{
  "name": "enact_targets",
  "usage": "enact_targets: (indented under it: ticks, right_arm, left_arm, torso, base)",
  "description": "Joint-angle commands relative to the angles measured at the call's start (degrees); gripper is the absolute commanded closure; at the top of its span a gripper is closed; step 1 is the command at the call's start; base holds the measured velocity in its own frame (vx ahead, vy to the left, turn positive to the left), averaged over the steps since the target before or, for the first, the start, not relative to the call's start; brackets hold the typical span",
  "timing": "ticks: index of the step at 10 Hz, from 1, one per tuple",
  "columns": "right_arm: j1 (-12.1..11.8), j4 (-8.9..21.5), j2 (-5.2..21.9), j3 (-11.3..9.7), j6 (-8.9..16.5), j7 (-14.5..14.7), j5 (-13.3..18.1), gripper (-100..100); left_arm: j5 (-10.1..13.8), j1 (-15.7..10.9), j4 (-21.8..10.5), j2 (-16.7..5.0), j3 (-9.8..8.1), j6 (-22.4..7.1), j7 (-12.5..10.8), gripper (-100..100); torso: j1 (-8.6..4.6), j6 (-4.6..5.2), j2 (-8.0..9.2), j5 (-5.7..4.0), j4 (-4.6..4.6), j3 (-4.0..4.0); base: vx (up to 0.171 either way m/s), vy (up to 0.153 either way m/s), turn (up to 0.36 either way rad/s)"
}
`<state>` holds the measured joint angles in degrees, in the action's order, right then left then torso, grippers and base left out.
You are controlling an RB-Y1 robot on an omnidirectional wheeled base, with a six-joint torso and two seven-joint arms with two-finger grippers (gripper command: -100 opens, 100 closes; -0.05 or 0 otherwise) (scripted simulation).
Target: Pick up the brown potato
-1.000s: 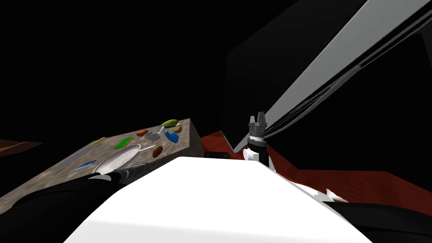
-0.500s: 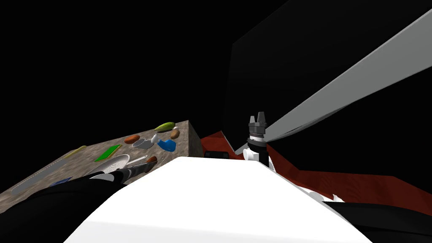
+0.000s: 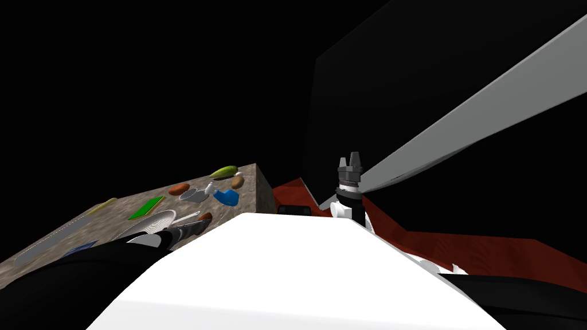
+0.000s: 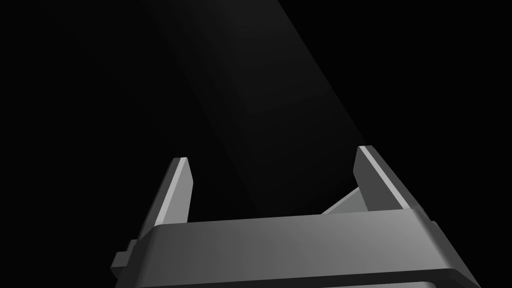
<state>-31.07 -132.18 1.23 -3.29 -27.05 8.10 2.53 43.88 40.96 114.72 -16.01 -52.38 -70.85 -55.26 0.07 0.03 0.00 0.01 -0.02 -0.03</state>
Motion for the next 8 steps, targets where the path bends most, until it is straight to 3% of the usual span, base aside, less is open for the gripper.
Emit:
enact_targets:
  ticks: [1,3,4,5,7,8]
  right_arm:
    - [0.0,0.0,0.0,0.0,0.0,0.0,0.0,0]
    - [0.0,0.0,0.0,0.0,0.0,0.0,0.0,0]
    - [0.0,0.0,0.0,0.0,0.0,0.0,0.0,0]
    - [0.0,0.0,0.0,0.0,0.0,0.0,0.0,0]
    - [0.0,0.0,0.0,0.0,0.0,0.0,0.0,0]
    - [0.0,0.0,0.0,0.0,0.0,0.0,0.0,0]
  left_arm:
    - [0.0,0.0,0.0,0.0,0.0,0.0,0.0,100]
    - [0.01,0.0,0.0,0.01,0.01,-0.01,0.0,100]
    - [0.01,0.0,0.0,0.01,0.01,-0.01,0.0,0]
    - [0.64,0.77,1.58,-0.3,-0.67,-1.4,-0.8,100]
    - [0.66,0.85,1.7,-0.27,-0.69,-1.35,-0.78,100]
    - [0.69,0.89,1.84,-0.29,-0.74,-1.55,-0.9,0]
  torso:
    - [0.0,0.0,0.0,0.0,0.0,0.0]
    - [0.01,0.0,0.0,0.0,0.0,0.0]
    - [0.01,0.0,0.0,-0.01,0.0,0.0]
    - [0.0,0.0,0.0,-0.01,0.0,0.0]
    - [-0.03,0.0,0.01,-0.03,0.0,0.01]
    - [-0.02,0.0,0.0,-0.01,0.0,0.0]
  base:
    - [0.0,0.0,0.0]
    - [0.0,0.0,0.0]
    - [0.0,0.0,0.0]
    - [0.0,0.0,0.0]
    - [0.0,0.0,0.0]
    - [0.0,0.0,0.0]
